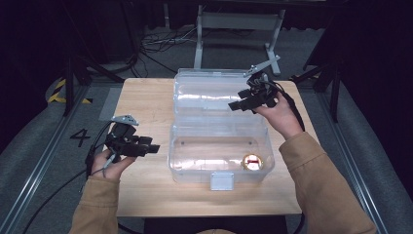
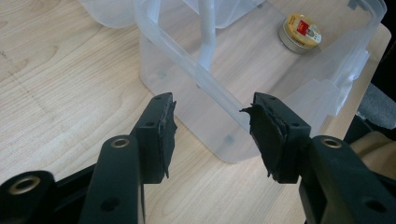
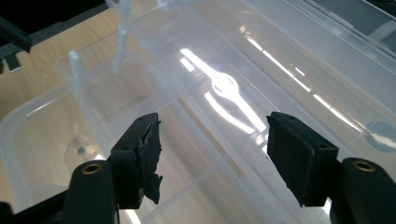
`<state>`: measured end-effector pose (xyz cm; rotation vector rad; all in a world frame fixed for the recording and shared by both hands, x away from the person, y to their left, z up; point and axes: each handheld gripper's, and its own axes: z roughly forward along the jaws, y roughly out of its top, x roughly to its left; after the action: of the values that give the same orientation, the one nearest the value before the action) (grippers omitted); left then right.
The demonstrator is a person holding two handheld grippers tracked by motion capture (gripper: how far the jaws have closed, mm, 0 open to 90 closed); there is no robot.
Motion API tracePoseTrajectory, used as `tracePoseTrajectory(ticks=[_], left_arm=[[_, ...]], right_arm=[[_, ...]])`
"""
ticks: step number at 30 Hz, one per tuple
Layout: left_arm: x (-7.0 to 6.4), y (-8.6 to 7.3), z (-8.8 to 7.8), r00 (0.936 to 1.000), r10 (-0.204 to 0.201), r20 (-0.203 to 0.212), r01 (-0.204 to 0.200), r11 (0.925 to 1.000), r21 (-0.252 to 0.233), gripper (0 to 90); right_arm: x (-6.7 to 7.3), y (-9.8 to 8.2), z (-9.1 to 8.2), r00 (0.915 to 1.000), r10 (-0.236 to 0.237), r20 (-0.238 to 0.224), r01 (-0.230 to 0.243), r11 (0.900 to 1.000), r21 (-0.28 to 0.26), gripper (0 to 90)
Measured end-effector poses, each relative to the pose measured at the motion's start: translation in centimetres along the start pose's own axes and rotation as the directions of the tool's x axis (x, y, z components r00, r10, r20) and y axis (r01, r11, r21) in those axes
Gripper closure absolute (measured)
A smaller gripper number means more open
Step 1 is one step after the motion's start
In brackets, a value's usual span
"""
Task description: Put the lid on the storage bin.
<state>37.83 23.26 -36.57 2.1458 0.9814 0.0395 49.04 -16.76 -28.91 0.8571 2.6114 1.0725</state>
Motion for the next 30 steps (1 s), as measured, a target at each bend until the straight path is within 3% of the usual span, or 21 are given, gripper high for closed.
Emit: tracePoseTrajectory(ticks=[7,9,11,16,23,30], left_arm=[[0.0,-0.2,-0.1,1.0,-0.006,-0.003,0.006,1.0,-0.001,50.1],[-0.1,-0.3,-0.1,1.0,-0.005,-0.005,0.005,1.0,-0.001,50.1],[-0.1,-0.2,-0.1,1.0,-0.002,-0.007,0.002,1.0,0.0,50.1],[-0.2,-0.1,0.1,1.0,0.0,-0.004,0.0,1.0,0.007,50.1],[-0.5,0.0,0.4,0.9999,0.01,0.0,-0.01,0.9999,0.013,50.2],[-1.1,0.3,0.8,0.9992,0.033,0.02,-0.033,0.9993,0.017,50.3]], right_arm=[[-1.0,-0.1,1.1,0.9997,0.014,-0.02,-0.014,1.0,0.025,42.7],[-1.2,-0.3,1.5,1.0,0.007,-0.003,-0.006,0.999,0.044,45.6],[-1.3,-0.4,1.8,0.9999,0.009,-0.009,-0.008,0.997,0.071,49.5],[-1.0,-0.4,1.9,0.9997,-0.021,-0.015,0.022,0.997,0.068,64.7],[-0.4,-0.4,1.9,0.9962,-0.086,0.012,0.085,0.993,0.079,70.8],[-0.4,-0.4,1.8,0.9953,-0.096,0.01,0.095,0.991,0.089,73.1]])
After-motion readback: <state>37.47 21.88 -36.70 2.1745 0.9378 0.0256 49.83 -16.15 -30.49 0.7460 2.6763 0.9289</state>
